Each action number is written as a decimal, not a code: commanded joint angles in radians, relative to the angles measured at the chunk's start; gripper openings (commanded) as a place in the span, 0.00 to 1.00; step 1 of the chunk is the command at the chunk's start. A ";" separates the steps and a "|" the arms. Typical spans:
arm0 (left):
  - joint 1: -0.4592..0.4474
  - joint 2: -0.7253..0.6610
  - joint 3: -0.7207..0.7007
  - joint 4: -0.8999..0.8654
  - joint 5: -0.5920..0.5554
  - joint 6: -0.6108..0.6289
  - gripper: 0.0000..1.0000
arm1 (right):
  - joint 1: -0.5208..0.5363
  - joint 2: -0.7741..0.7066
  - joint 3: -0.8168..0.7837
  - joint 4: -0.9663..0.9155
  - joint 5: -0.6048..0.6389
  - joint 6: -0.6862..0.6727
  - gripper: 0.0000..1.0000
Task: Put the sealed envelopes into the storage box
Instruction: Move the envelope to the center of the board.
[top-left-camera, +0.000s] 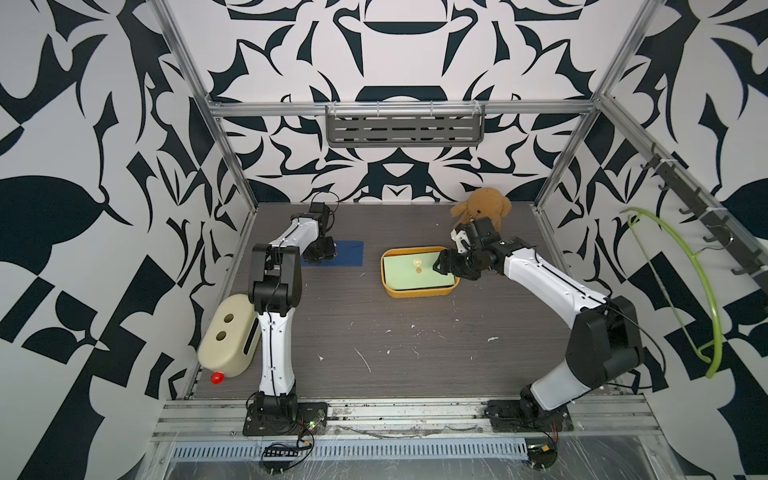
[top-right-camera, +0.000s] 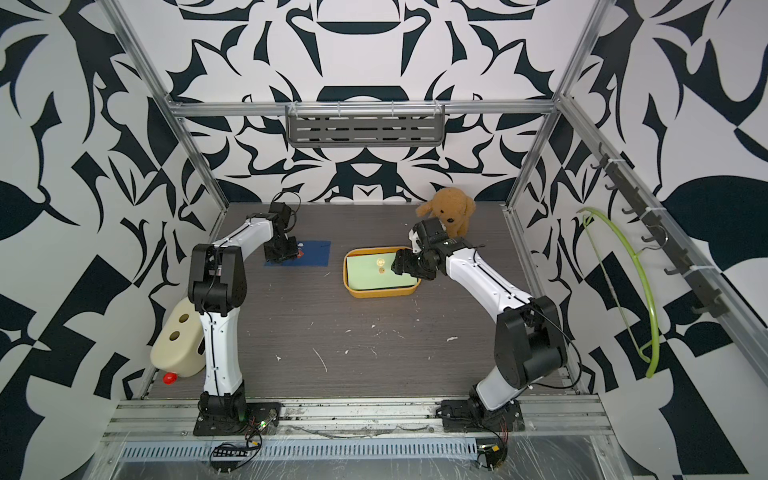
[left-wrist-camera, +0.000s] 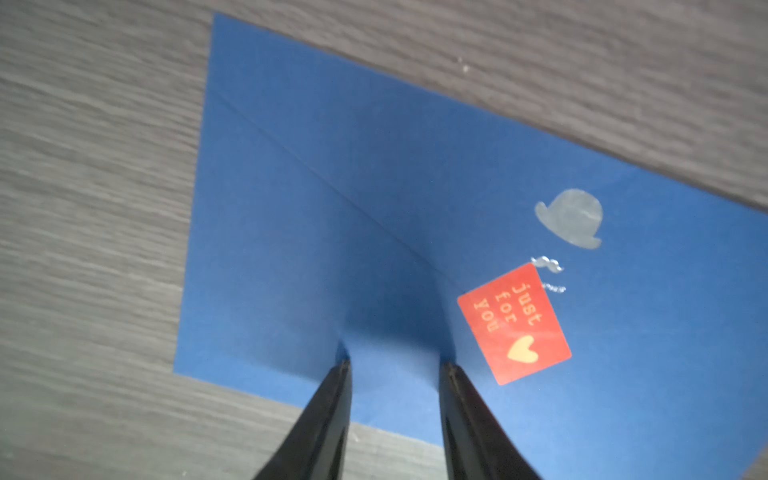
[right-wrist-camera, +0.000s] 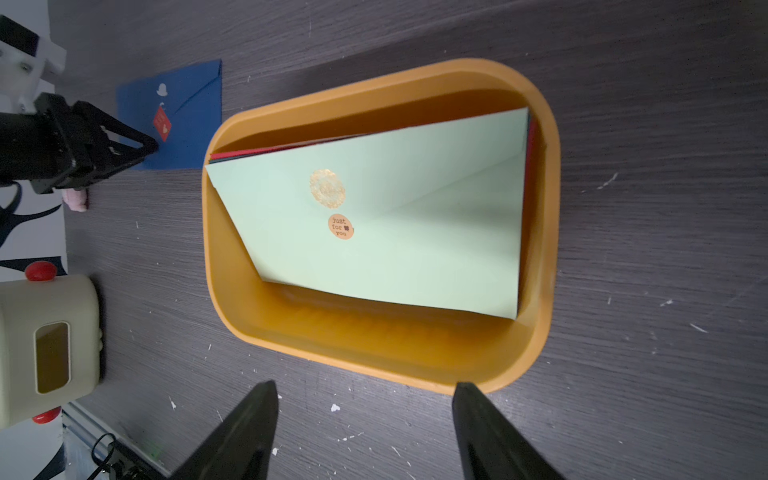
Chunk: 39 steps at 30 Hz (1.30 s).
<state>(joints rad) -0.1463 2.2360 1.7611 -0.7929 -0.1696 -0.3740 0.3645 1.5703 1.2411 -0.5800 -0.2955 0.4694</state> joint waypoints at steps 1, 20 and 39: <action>-0.011 -0.010 -0.075 -0.078 -0.008 0.019 0.40 | 0.005 -0.060 0.062 -0.017 -0.011 0.005 0.73; -0.179 -0.367 -0.663 -0.029 0.023 -0.093 0.39 | 0.102 -0.103 0.014 -0.081 0.028 0.022 0.73; -0.307 -0.693 -0.695 -0.072 0.120 -0.268 0.45 | 0.460 0.102 -0.034 0.142 0.091 0.262 0.69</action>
<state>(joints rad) -0.5022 1.5650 1.0412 -0.8368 -0.0906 -0.6476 0.8074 1.6642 1.2026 -0.5171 -0.2199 0.6807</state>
